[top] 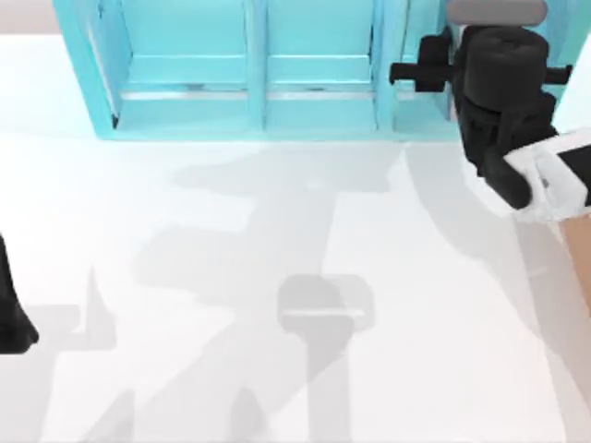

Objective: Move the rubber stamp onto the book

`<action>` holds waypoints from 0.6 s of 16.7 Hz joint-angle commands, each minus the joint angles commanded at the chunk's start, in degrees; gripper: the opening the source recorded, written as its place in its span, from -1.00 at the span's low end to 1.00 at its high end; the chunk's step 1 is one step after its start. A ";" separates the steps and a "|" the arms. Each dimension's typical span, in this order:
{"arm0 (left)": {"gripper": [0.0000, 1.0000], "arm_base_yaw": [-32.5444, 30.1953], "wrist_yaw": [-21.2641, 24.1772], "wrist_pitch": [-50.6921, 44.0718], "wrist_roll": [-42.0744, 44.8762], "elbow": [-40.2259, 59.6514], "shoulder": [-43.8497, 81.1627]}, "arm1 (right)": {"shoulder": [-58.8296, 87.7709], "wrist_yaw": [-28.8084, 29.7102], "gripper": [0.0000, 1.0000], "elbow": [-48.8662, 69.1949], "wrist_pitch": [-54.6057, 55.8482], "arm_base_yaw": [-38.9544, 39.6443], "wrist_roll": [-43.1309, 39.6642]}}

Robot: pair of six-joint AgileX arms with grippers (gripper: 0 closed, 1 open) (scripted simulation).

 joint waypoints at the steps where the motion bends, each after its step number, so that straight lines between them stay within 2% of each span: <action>1: 1.00 0.00 0.00 0.00 0.00 0.00 0.00 | -4.86 1.00 -1.00 -1.85 -2.61 1.03 0.22; 6: 1.00 0.00 0.00 0.00 0.00 0.00 0.00 | -29.95 5.96 -1.00 -10.91 -15.70 7.04 0.91; 10: 1.00 0.00 0.00 0.00 0.00 0.00 0.00 | -41.21 8.81 -1.00 -15.96 -23.14 10.79 0.97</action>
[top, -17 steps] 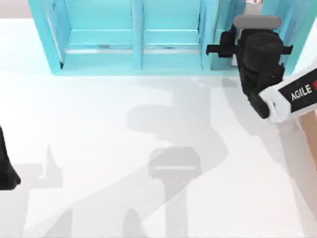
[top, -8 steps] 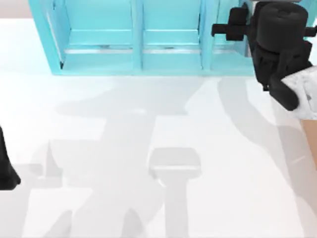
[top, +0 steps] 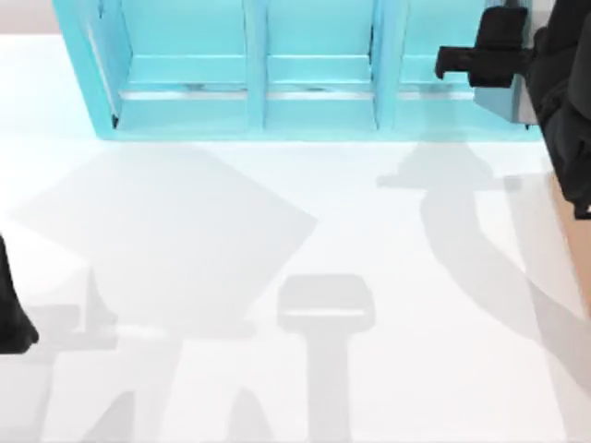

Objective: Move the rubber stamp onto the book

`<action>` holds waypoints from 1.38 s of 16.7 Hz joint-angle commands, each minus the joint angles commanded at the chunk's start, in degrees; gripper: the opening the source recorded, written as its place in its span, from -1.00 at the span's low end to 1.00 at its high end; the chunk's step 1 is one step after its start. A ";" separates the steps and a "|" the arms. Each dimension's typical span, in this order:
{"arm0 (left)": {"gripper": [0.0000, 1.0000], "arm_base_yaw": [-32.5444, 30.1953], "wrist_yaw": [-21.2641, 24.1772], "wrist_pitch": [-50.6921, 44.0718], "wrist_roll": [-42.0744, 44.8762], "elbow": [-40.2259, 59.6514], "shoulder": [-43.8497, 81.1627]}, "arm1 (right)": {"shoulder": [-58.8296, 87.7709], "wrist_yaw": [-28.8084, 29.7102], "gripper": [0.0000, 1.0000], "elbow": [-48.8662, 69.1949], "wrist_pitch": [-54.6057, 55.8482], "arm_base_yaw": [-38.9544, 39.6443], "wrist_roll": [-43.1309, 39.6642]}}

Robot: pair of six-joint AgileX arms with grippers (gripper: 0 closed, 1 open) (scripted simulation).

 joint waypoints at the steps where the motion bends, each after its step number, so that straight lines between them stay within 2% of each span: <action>1: 1.00 0.00 0.00 0.00 0.00 0.00 0.00 | -1.33 0.43 -1.00 -0.64 -0.98 0.53 0.00; 7: 1.00 0.00 0.00 0.00 0.00 0.00 0.00 | -1.69 0.65 -1.00 -1.00 -1.44 0.66 -0.01; 11: 1.00 0.00 0.00 0.00 0.00 0.00 0.00 | 1.90 3.25 -1.00 -1.46 0.11 4.13 -6.32; 14: 1.00 0.00 0.00 0.00 0.00 0.00 0.00 | 6.83 6.85 -1.00 -2.64 2.27 9.20 -17.40; 20: 1.00 0.00 0.00 0.00 0.00 0.00 0.00 | 17.03 14.41 -1.00 -6.21 7.87 21.76 -49.36; 23: 1.00 0.00 0.00 0.00 0.00 0.00 0.00 | 20.55 17.17 -1.00 -8.01 10.33 27.03 -61.62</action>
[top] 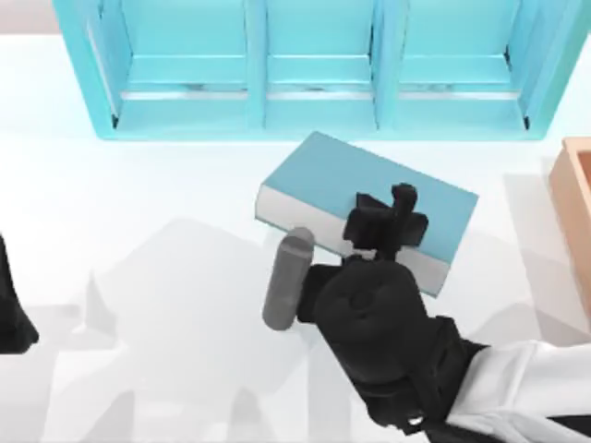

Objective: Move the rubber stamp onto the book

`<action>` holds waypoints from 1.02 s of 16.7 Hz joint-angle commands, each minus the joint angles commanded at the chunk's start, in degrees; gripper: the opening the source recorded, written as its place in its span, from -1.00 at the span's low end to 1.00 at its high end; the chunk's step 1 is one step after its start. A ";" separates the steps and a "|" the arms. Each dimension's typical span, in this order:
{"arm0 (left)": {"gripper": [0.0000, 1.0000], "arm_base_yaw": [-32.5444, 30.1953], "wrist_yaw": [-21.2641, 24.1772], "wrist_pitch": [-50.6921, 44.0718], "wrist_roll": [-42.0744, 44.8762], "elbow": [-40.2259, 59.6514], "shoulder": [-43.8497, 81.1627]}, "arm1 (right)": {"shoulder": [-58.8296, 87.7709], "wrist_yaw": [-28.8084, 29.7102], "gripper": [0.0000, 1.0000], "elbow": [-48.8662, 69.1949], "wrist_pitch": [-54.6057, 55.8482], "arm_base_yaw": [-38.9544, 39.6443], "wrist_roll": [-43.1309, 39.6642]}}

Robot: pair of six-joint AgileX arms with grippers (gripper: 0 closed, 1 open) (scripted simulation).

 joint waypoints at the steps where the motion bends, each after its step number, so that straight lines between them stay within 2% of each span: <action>1: 1.00 0.00 0.00 0.00 0.00 0.00 0.00 | 0.79 0.67 -1.00 -0.53 0.64 1.34 -2.90; 5: 1.00 0.00 0.00 0.00 0.00 0.00 0.00 | 2.10 1.93 -1.00 -1.71 1.93 3.95 -8.45; 17: 1.00 0.00 0.00 0.00 0.00 0.00 0.00 | 1.94 2.55 -1.00 -2.09 1.19 4.62 -7.53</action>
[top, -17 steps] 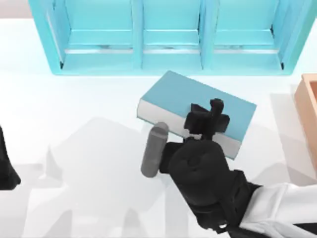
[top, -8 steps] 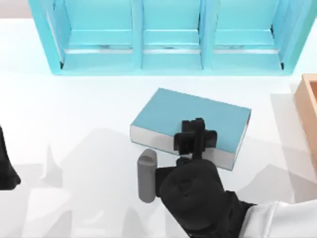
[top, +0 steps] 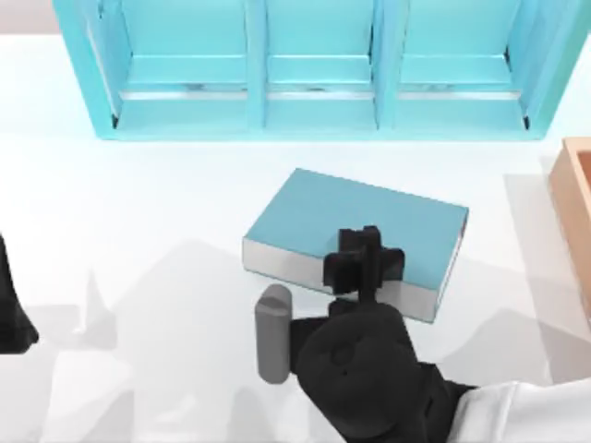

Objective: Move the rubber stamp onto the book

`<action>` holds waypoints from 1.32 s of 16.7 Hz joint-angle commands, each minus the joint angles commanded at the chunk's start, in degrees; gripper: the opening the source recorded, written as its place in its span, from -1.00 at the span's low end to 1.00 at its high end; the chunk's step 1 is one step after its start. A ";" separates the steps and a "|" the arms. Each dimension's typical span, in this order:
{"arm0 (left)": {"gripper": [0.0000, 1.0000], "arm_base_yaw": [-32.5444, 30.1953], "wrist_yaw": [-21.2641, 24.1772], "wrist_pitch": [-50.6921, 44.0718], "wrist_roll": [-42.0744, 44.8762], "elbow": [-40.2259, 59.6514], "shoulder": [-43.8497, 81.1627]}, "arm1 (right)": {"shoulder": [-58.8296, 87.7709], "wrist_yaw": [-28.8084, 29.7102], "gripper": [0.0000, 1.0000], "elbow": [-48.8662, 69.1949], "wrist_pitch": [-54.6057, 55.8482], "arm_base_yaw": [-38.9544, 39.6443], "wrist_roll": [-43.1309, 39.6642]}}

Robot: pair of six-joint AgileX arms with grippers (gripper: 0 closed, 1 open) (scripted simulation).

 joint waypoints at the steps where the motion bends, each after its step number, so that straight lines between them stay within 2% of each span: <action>1: 1.00 0.00 0.00 0.00 0.00 0.00 0.00 | 0.53 0.04 -1.00 -0.12 0.66 0.04 -0.04; 7: 1.00 0.00 0.00 0.00 0.00 0.00 0.00 | 6.15 0.09 -1.00 -1.83 7.86 -0.02 0.04; 11: 1.00 0.00 0.00 0.00 0.00 0.00 0.00 | 6.46 0.09 -1.00 -1.91 8.31 -0.02 0.06; 22: 1.00 0.00 0.00 0.00 0.00 0.00 0.00 | 6.46 0.09 0.66 -1.91 8.31 -0.02 0.06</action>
